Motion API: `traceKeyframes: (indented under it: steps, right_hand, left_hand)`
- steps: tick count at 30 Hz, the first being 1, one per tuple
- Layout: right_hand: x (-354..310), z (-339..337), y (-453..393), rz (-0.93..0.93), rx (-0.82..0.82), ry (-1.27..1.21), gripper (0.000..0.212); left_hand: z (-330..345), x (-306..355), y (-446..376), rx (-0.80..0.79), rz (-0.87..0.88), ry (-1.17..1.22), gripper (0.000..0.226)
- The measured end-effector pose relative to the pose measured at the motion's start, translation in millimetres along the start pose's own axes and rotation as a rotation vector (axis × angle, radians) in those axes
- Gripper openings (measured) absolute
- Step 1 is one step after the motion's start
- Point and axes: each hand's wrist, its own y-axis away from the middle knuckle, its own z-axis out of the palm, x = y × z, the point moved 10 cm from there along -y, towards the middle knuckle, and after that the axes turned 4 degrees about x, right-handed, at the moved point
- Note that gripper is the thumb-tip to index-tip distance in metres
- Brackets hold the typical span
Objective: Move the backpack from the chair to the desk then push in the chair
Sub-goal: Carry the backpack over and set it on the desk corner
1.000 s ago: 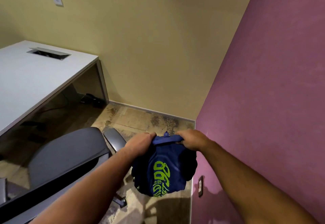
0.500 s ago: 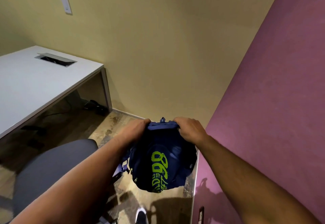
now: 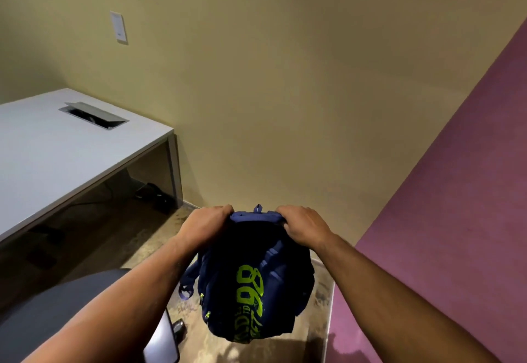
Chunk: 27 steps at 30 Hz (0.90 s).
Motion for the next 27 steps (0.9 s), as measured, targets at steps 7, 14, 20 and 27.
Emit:
traceKeyframes:
  steps: [7, 14, 20, 27]
  right_hand:
    - [-11.1, -5.1, -89.1, -0.099, -0.005, -0.001, 0.019]
    - [-32.3, -10.1, -174.6, -0.174, 0.039, -0.029, 0.022]
    - [-49.2, -9.3, -250.6, -0.252, 0.086, -0.009, 0.024]
    - [-70.6, 4.9, -345.2, -0.395, 0.049, -0.024, 0.021]
  left_hand:
    - [-12.4, -49.1, -52.5, 0.010, -0.049, 0.010, 0.016]
    - [-24.4, -111.9, -92.9, 0.068, -0.142, 0.019, 0.009]
    - [-36.7, -163.6, -125.5, 0.141, -0.252, -0.006, 0.007]
    - [-43.3, -220.4, -163.5, 0.165, -0.387, -0.078, 0.013]
